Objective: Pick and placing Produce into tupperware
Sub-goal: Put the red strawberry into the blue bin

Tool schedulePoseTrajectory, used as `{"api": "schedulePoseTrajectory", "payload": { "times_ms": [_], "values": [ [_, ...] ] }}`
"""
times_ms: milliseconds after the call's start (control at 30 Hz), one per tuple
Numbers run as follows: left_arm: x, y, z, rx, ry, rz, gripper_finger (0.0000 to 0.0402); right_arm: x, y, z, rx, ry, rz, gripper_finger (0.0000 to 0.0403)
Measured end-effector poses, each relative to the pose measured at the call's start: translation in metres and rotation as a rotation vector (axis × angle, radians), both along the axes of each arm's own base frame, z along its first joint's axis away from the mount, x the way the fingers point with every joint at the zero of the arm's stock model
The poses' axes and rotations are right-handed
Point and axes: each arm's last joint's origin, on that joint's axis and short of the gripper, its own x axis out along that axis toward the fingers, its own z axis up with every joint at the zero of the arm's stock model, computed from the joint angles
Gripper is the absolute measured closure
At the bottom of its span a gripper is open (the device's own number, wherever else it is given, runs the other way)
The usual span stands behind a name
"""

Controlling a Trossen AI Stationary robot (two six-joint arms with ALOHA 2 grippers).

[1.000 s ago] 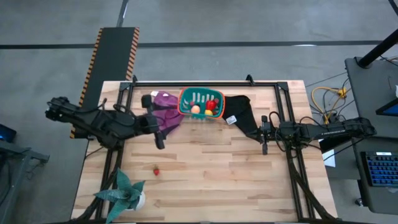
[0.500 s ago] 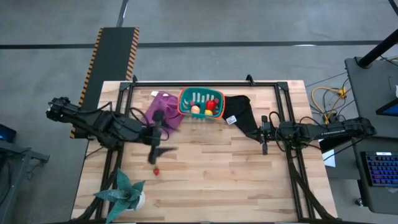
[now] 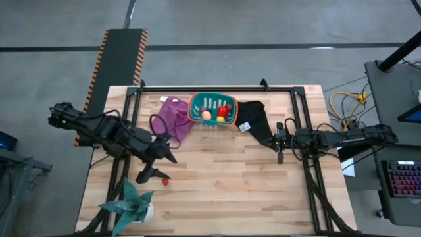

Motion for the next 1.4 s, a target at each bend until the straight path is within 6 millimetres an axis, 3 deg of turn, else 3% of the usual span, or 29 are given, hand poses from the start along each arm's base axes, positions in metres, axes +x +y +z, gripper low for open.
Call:
{"api": "schedulePoseTrajectory", "payload": {
  "times_ms": [233, 633, 900, 1100, 1400],
  "values": [
    [-0.005, 0.004, -0.009, -0.032, 0.147, 0.166, 0.0124, 0.0, 0.0, 0.0, 0.005, -0.001, -0.002, 0.0394],
    [-0.012, 0.013, -0.031, -0.088, 0.425, 0.636, 0.0125, 0.0, 0.0, 0.0, 0.008, -0.001, -0.002, 0.0394],
    [0.011, 0.003, -0.066, -0.071, 0.745, 0.846, 0.0125, 0.0, 0.0, 0.0, 0.008, -0.001, -0.002, 0.0394],
    [0.029, -0.007, -0.095, 0.0, 0.993, 0.88, 0.0125, 0.0, 0.0, 0.0, 0.015, -0.002, -0.004, 0.0394],
    [0.059, -0.019, -0.109, -0.01, 1.061, 0.979, 0.0125, 0.0, 0.0, 0.0, -0.006, 0.0, 0.002, 0.0394]
  ]
}}
